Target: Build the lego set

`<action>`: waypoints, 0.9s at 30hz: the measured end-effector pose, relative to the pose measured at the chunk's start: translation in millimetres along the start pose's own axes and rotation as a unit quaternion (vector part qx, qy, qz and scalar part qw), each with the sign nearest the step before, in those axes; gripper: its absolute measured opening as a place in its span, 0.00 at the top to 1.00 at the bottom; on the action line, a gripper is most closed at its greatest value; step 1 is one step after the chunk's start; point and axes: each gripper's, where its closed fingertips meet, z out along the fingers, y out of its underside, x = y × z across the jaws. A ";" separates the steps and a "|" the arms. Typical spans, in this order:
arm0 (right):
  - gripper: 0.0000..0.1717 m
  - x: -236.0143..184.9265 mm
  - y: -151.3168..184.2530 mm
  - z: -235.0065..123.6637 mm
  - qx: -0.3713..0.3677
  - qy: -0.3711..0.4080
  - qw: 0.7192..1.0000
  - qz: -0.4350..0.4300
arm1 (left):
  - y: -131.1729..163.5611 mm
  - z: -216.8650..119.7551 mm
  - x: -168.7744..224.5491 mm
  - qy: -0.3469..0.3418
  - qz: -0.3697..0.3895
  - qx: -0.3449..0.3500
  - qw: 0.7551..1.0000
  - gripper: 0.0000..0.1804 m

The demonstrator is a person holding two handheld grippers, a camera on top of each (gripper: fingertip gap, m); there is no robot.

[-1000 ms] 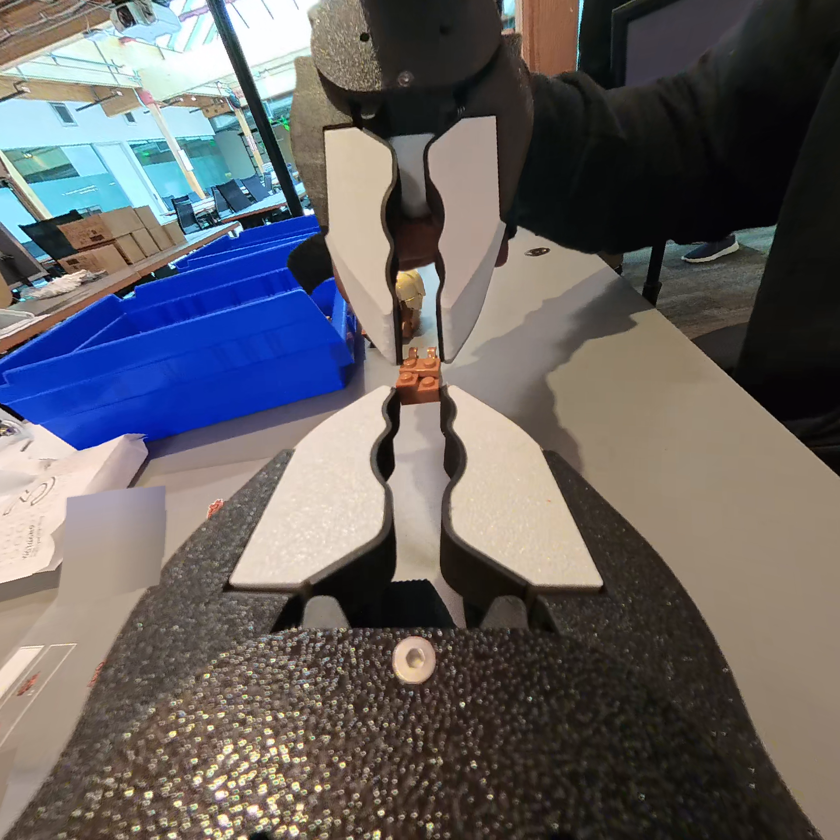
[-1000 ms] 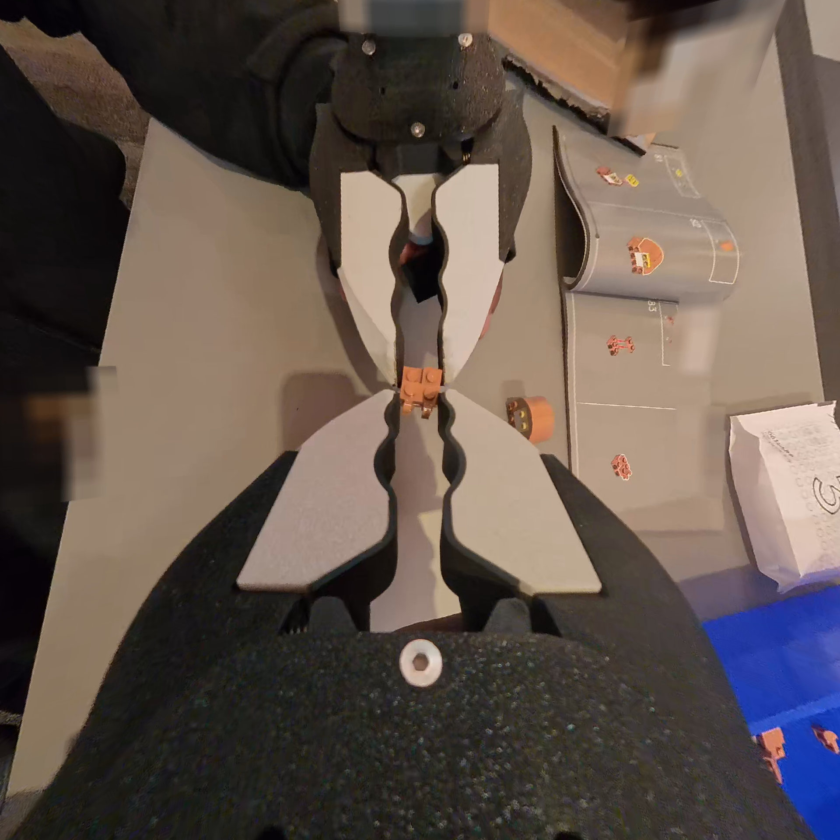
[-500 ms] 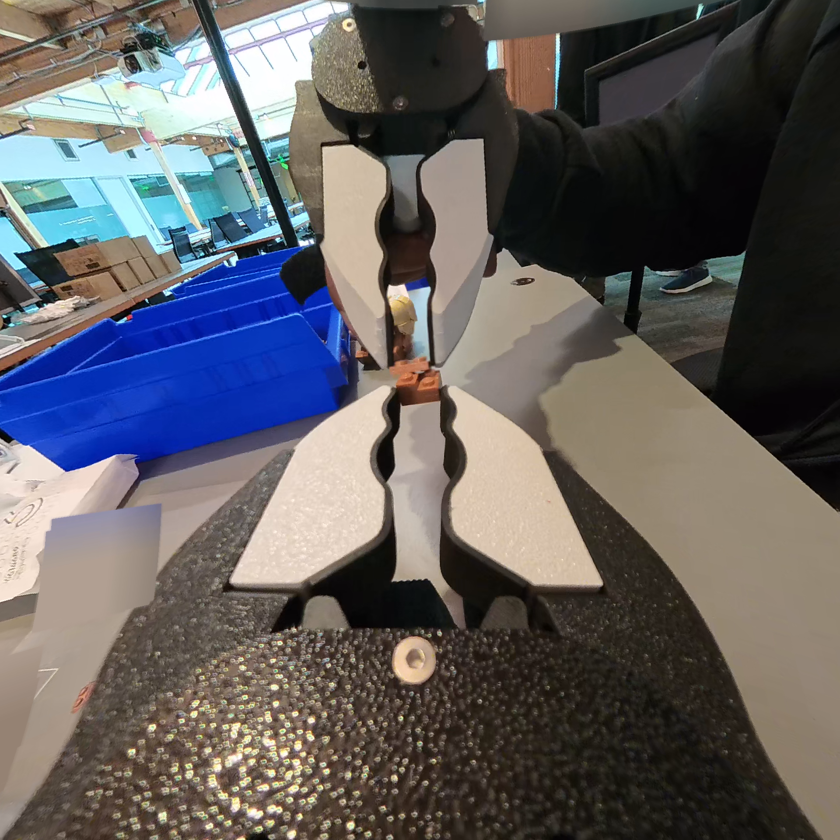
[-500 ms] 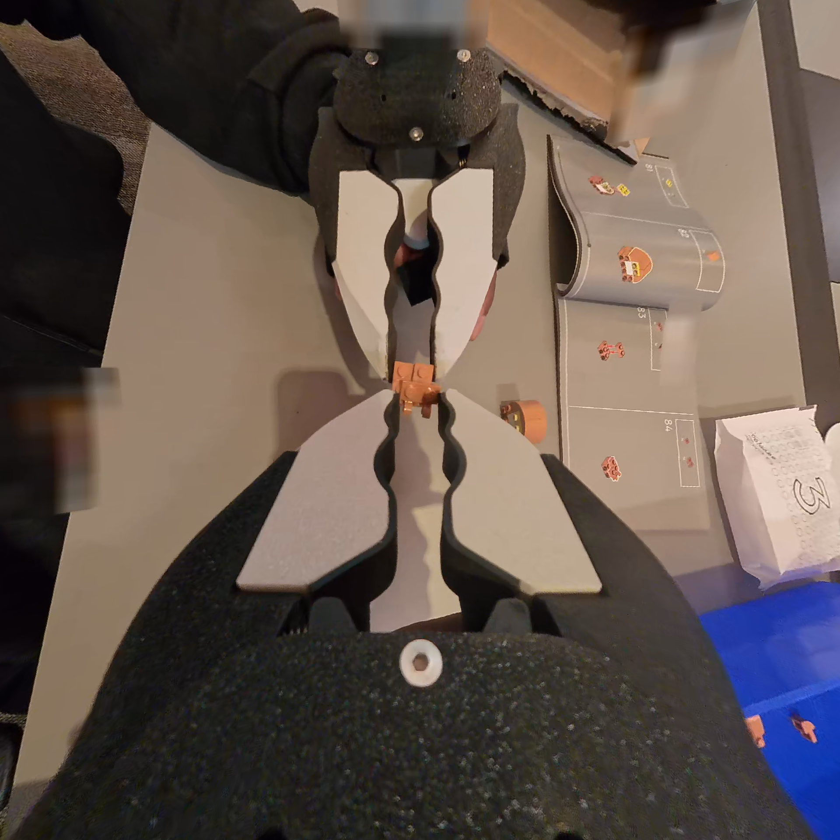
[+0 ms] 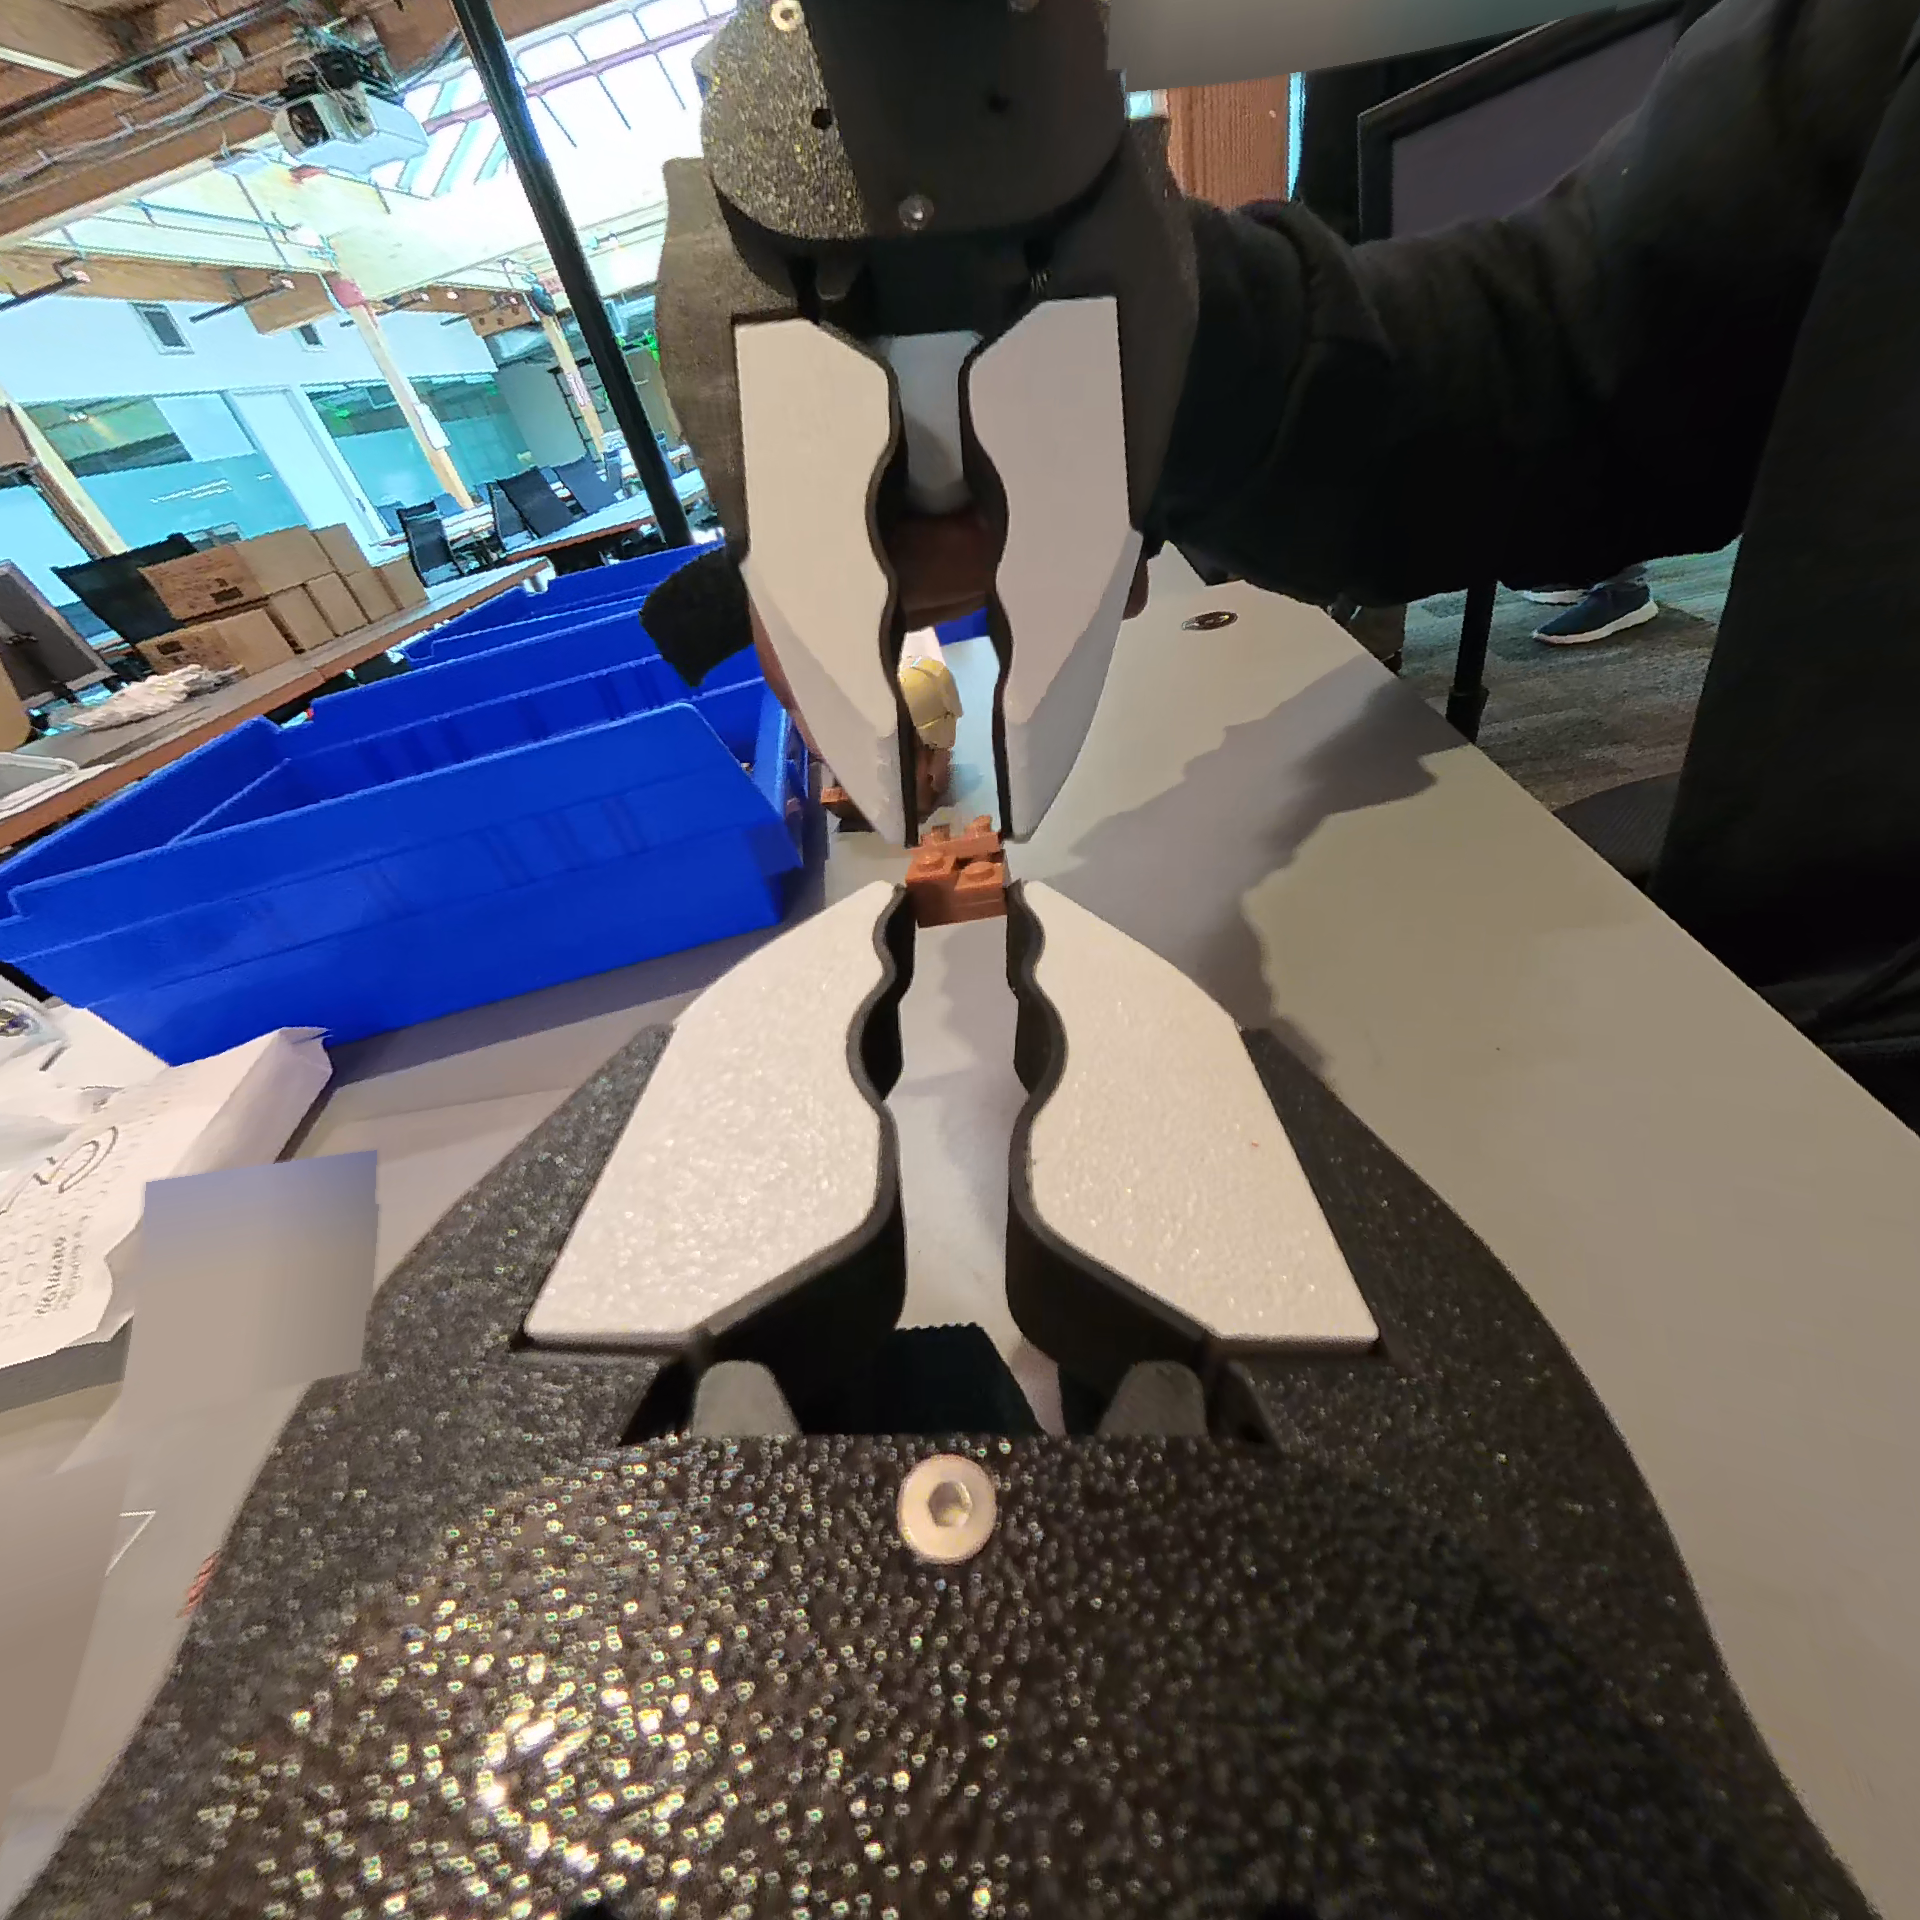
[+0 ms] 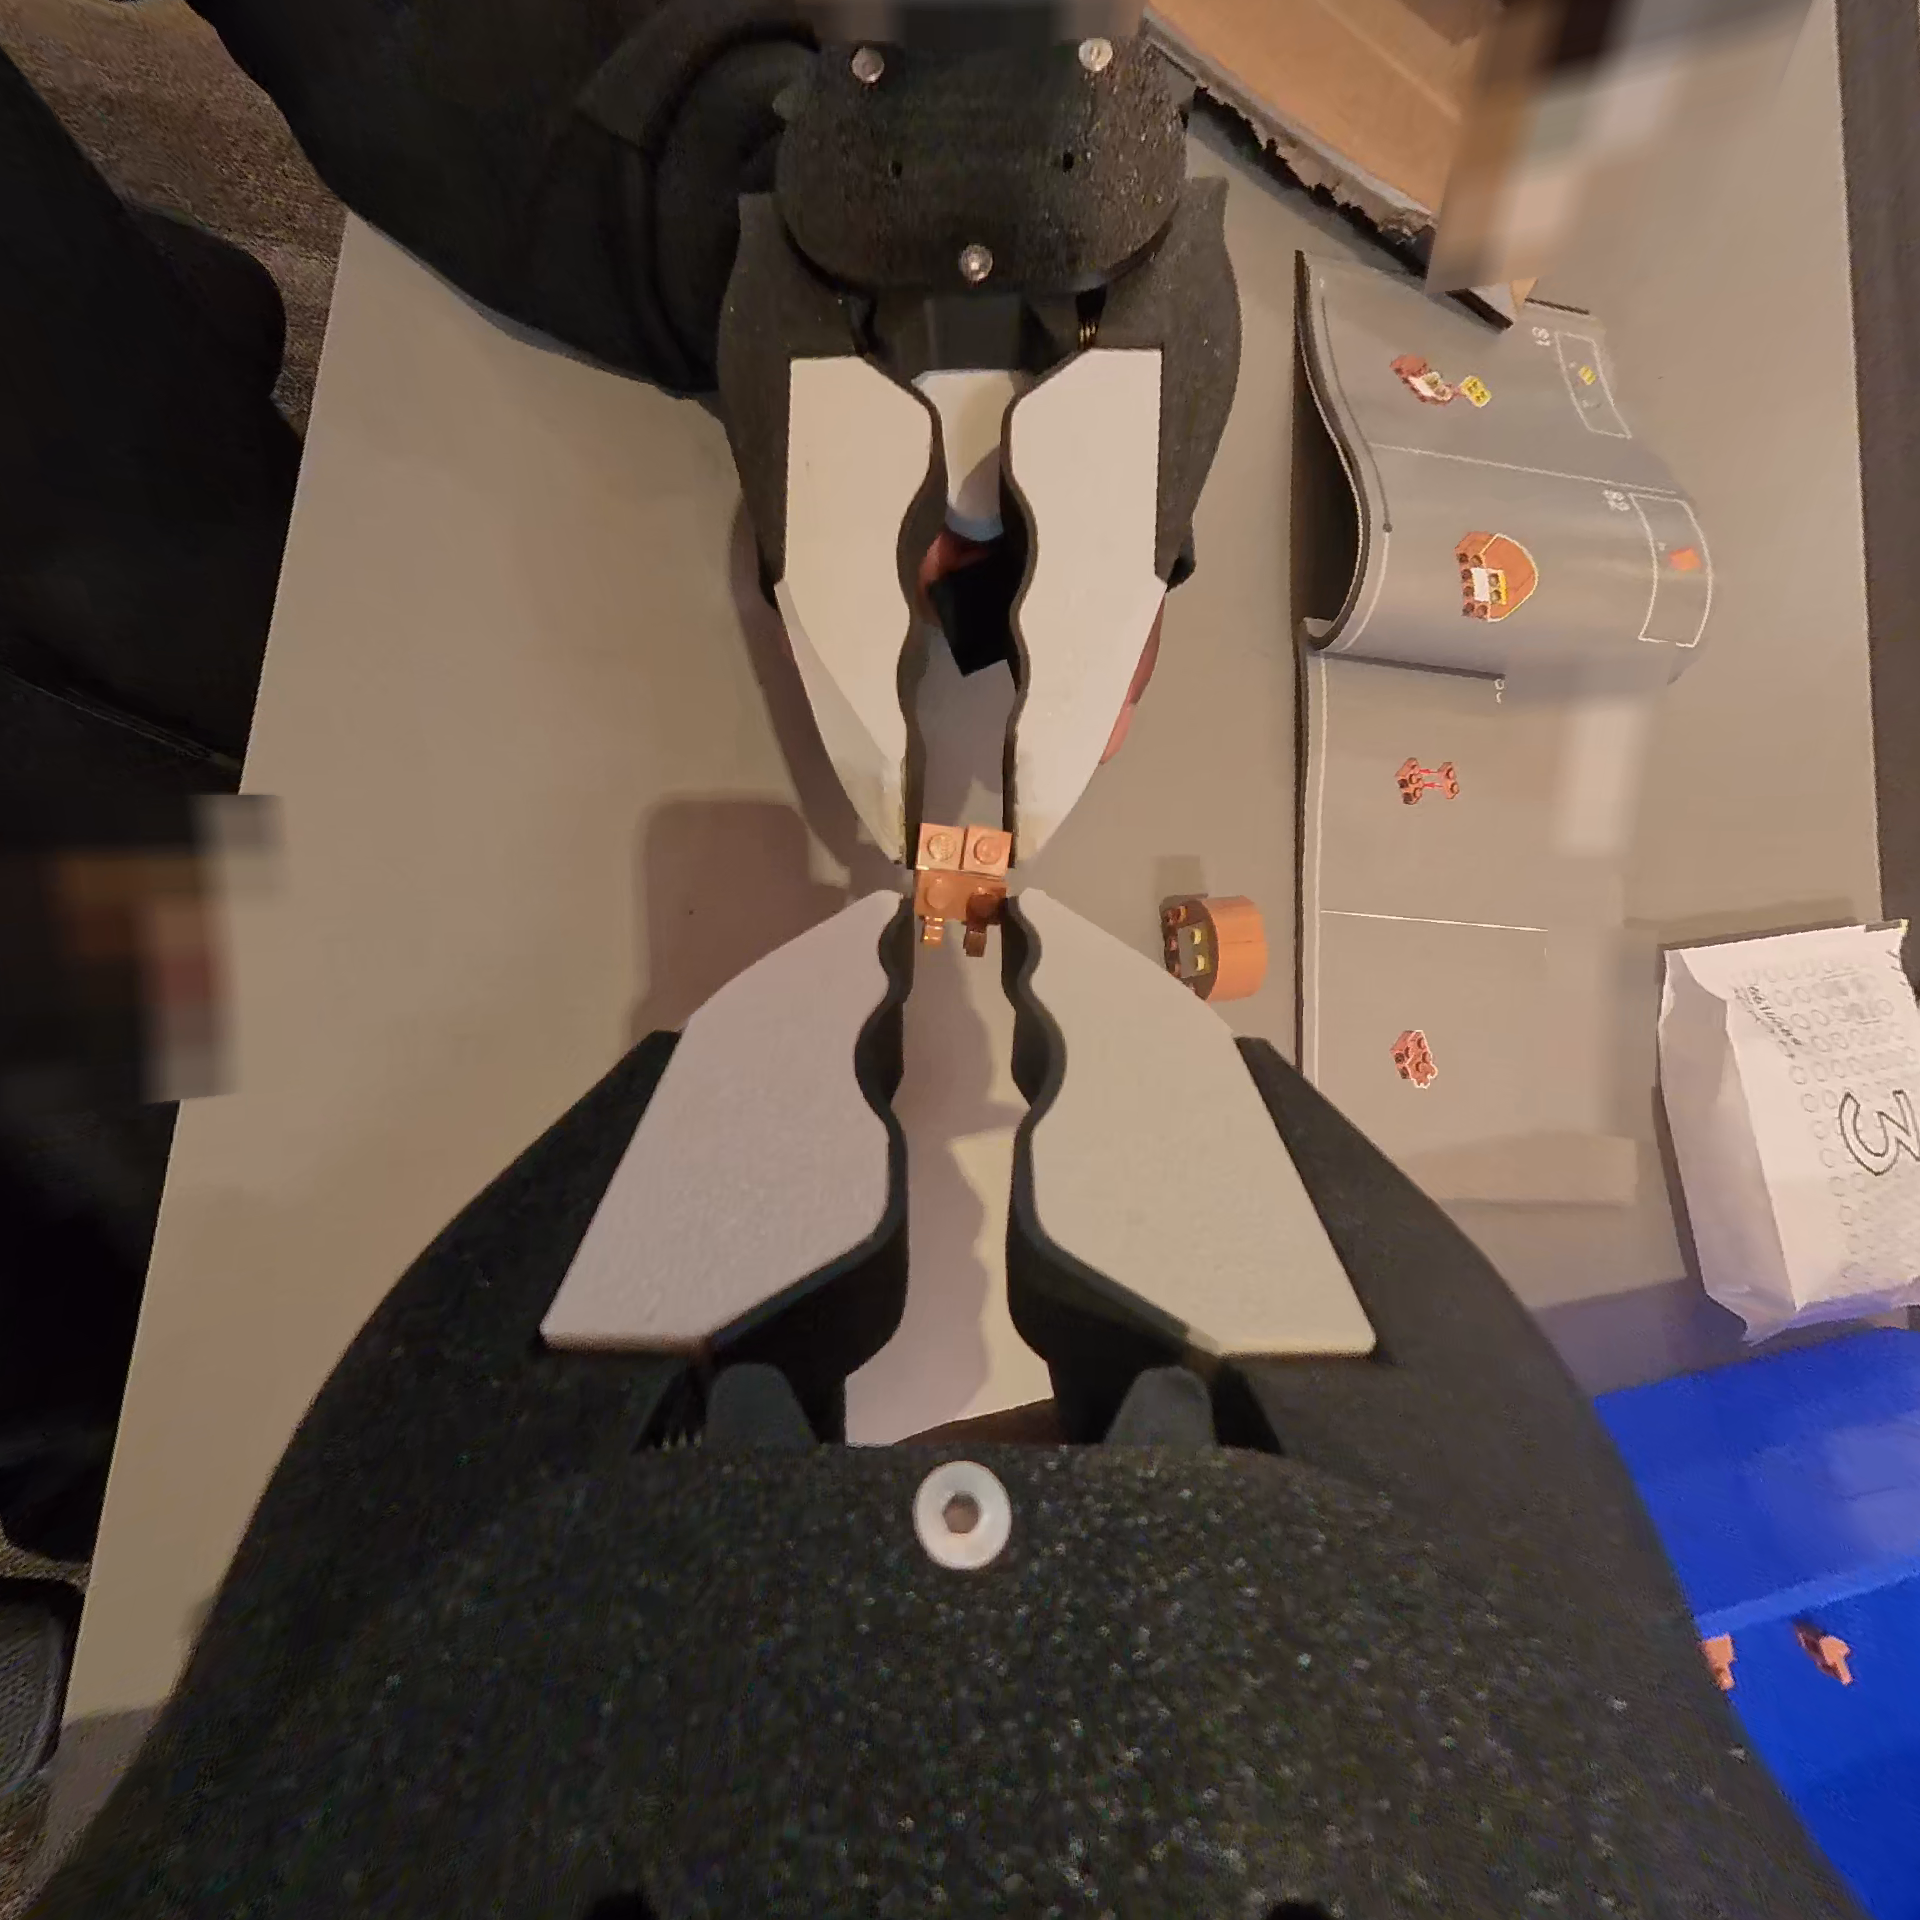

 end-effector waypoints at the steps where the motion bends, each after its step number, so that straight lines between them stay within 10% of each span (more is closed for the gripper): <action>1: 0.91 0.2 0.3 0.5 -0.002 0.000 1.000 0.000 | 0.3 0.0 -0.1 -0.001 0.001 -0.001 1.000 0.91; 27: 0.92 15.1 -0.2 11.6 0.071 0.099 0.990 0.078 | -3.9 -3.1 -13.7 -0.044 -0.017 0.013 0.999 0.91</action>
